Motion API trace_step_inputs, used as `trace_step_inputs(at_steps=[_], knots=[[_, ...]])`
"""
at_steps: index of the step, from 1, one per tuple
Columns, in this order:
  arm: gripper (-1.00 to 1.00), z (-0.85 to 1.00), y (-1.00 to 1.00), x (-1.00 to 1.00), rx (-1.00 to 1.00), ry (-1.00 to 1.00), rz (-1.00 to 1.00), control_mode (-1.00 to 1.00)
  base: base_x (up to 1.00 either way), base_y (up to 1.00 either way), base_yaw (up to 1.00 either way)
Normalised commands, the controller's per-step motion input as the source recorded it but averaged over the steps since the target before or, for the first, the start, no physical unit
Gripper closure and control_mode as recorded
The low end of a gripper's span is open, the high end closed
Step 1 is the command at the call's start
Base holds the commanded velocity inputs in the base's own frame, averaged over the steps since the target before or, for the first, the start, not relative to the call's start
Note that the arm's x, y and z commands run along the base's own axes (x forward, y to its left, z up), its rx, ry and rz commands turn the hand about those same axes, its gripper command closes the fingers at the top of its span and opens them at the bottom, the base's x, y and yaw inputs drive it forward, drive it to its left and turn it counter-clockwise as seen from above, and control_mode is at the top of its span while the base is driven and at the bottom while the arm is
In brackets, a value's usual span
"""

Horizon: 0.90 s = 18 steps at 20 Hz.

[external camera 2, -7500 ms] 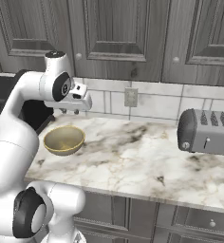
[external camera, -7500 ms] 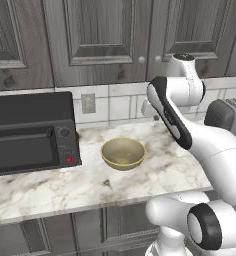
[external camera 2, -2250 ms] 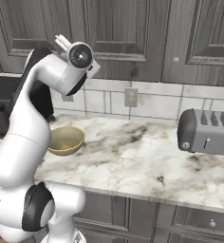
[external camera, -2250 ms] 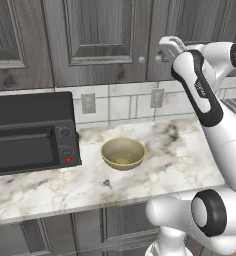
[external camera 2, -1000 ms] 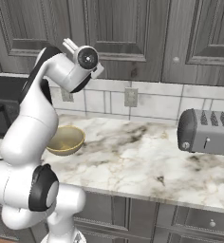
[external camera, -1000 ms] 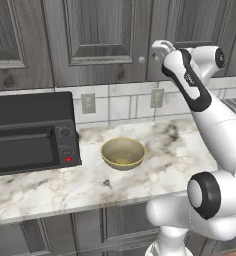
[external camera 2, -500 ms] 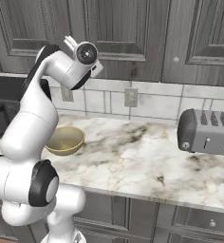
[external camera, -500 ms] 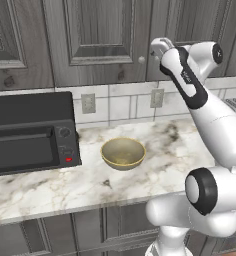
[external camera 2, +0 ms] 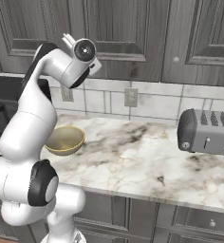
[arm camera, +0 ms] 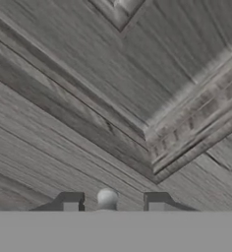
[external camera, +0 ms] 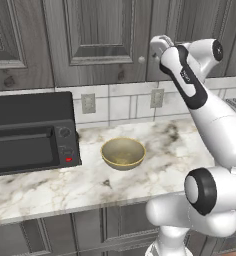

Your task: Open the cabinet. Pick the apple and mango from the cabinet and place them into the bowl. Then close the cabinet.

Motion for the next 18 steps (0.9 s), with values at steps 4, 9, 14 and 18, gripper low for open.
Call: trace_step_inputs(at_steps=[4, 9, 14, 18], knots=[[1.00, -0.02, 0.04, 0.00, 0.01, -0.12, 0.00, -1.00, 0.00, 0.00, 0.00], [1.00, 0.00, 0.00, -0.02, 0.03, -0.20, 0.00, -1.00, 0.00, 0.00, 0.00], [1.00, 0.04, -0.13, -0.25, 0.01, -0.08, 0.00, -1.00, 0.00, 0.00, 0.00], [1.00, 0.20, -0.30, -0.33, 0.00, 0.01, 0.00, -1.00, 0.00, 0.00, 0.00]])
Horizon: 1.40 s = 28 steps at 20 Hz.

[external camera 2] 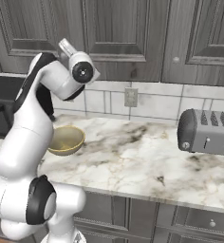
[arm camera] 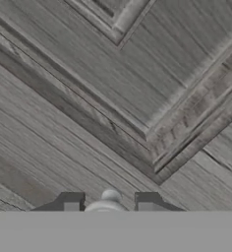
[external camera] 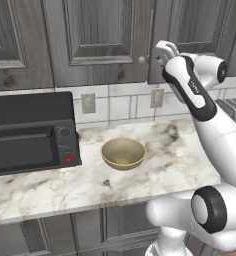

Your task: Open the cabinet. Pick the apple and mango from the cabinet and place them into the bowl. Then close the cabinet.

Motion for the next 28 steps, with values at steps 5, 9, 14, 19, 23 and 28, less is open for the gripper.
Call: trace_step_inputs(at_steps=[5, 9, 14, 19, 23, 28], knots=[[1.00, 0.28, -0.33, -0.38, 0.00, 0.07, 0.00, -1.00, 0.00, 0.00, 0.00], [1.00, 0.20, -0.34, -0.45, 0.00, 0.06, 0.00, -1.00, 0.00, 0.00, 0.00], [1.00, 0.09, -0.36, -0.56, 0.00, -0.02, 0.00, -1.00, 0.00, 0.00, 0.00], [1.00, 0.02, -0.44, -0.64, 0.00, -0.07, 0.00, -1.00, 0.00, 0.00, 0.00], [1.00, 0.04, -0.47, -0.63, 0.00, -0.01, 0.00, -1.00, 0.00, 0.00, 0.00], [1.00, 0.02, -0.45, -0.57, 0.00, 0.00, 0.00, -1.00, 0.00, 0.00, 0.00]])
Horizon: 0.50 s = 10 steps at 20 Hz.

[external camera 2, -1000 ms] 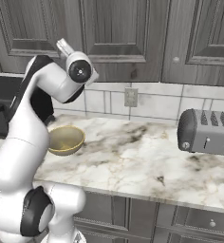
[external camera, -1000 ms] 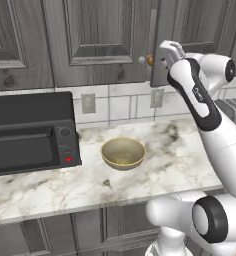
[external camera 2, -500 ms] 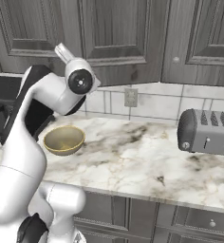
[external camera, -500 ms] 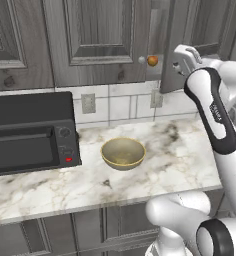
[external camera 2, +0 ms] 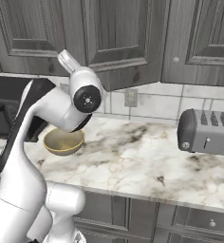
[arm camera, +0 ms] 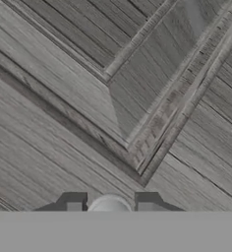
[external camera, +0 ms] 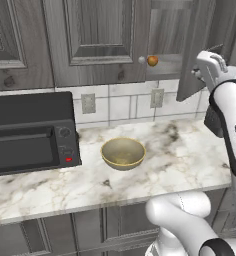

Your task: Open the cabinet. Pick the apple and mango from the cabinet and place them into the bowl. Then close the cabinet.

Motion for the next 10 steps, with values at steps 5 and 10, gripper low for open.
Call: trace_step_inputs(at_steps=[5, 10], knots=[[1.00, 0.00, -0.44, -0.52, 0.00, 0.00, 0.00, -1.00, 0.00, 0.00, 0.00], [-1.00, 0.00, -0.19, -0.27, 0.00, 0.00, 0.04, -1.00, 0.00, 0.00, 0.00]])
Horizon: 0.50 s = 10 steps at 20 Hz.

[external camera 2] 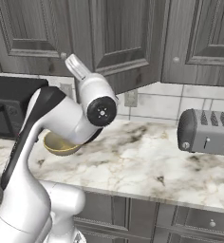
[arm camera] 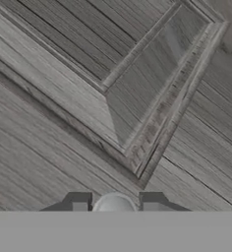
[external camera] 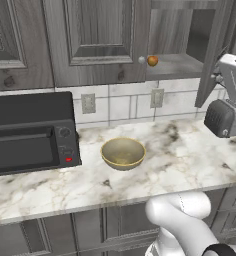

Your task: Open the cabinet. Pick the apple and mango from the cabinet and place them into the bowl. Then close the cabinet.

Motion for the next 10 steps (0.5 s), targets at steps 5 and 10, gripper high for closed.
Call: trace_step_inputs(at_steps=[5, 10], knots=[[-1.00, 0.00, -0.22, -0.35, 0.00, 0.00, 0.05, -1.00, 0.00, 0.00, 0.00], [-1.00, 0.06, -0.12, -0.52, 0.00, 0.00, 0.09, -1.00, 0.00, 0.00, 0.00]])
